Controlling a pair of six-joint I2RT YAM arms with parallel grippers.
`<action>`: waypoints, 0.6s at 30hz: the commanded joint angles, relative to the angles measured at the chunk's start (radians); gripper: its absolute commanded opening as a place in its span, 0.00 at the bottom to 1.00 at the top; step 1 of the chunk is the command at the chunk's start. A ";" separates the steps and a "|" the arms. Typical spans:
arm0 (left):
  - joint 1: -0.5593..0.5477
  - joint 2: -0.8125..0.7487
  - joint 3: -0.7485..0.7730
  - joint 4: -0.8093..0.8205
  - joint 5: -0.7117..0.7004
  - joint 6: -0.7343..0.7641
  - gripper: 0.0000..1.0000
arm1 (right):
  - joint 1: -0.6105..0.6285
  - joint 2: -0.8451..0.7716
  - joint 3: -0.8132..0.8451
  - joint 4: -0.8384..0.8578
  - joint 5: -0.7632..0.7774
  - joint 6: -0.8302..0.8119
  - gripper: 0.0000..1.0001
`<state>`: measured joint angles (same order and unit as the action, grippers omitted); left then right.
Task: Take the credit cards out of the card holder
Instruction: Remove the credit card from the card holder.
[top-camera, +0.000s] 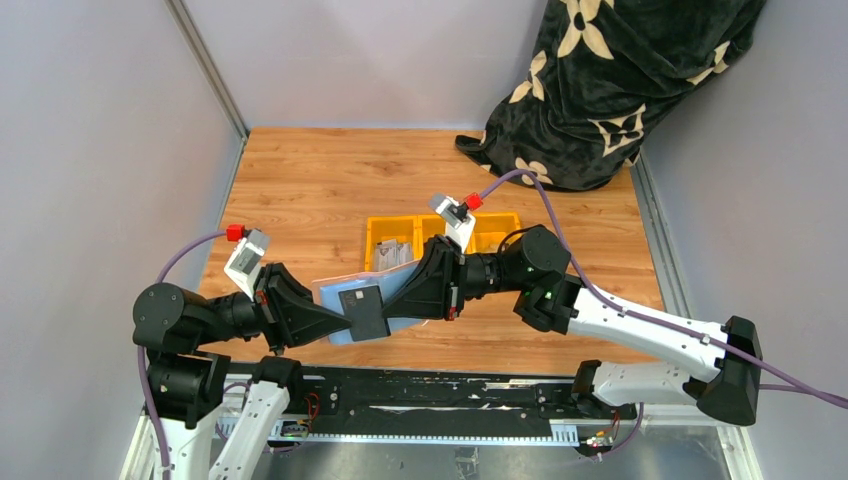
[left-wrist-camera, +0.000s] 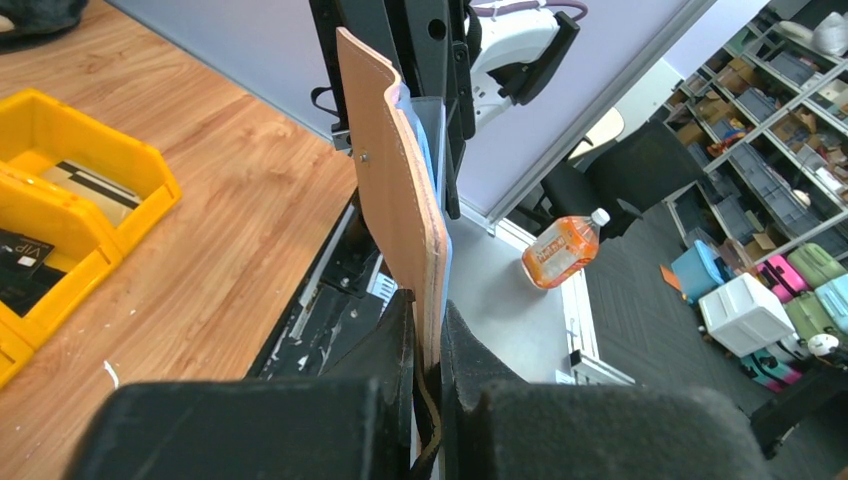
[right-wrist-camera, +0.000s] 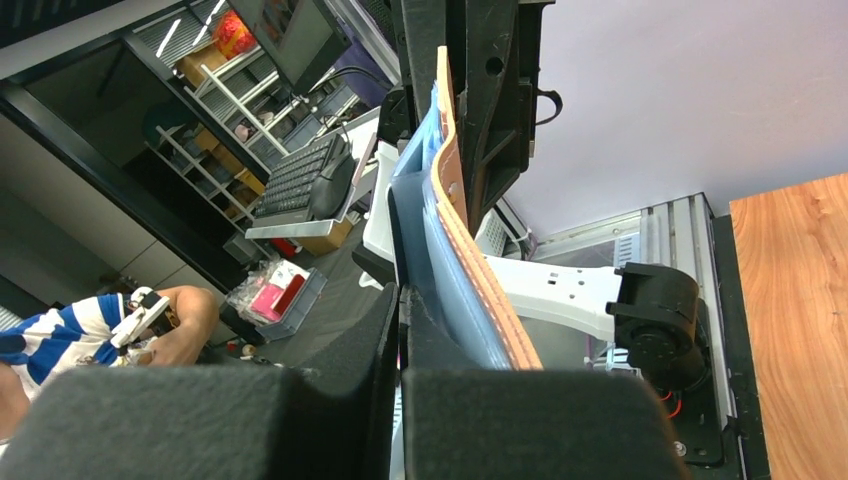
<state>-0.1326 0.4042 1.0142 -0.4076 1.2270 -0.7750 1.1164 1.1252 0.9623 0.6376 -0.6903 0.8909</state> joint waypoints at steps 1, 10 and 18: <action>-0.002 0.002 0.009 0.022 0.000 -0.014 0.00 | -0.009 -0.011 0.010 0.064 -0.028 0.014 0.00; -0.002 0.008 0.019 0.018 -0.004 -0.010 0.00 | -0.012 -0.102 -0.033 -0.040 0.047 -0.063 0.00; -0.002 0.008 0.036 0.017 -0.015 -0.018 0.00 | 0.004 -0.083 -0.037 -0.041 0.054 -0.062 0.11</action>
<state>-0.1326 0.4049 1.0267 -0.4038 1.2217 -0.7788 1.1164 1.0271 0.9310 0.5835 -0.6437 0.8440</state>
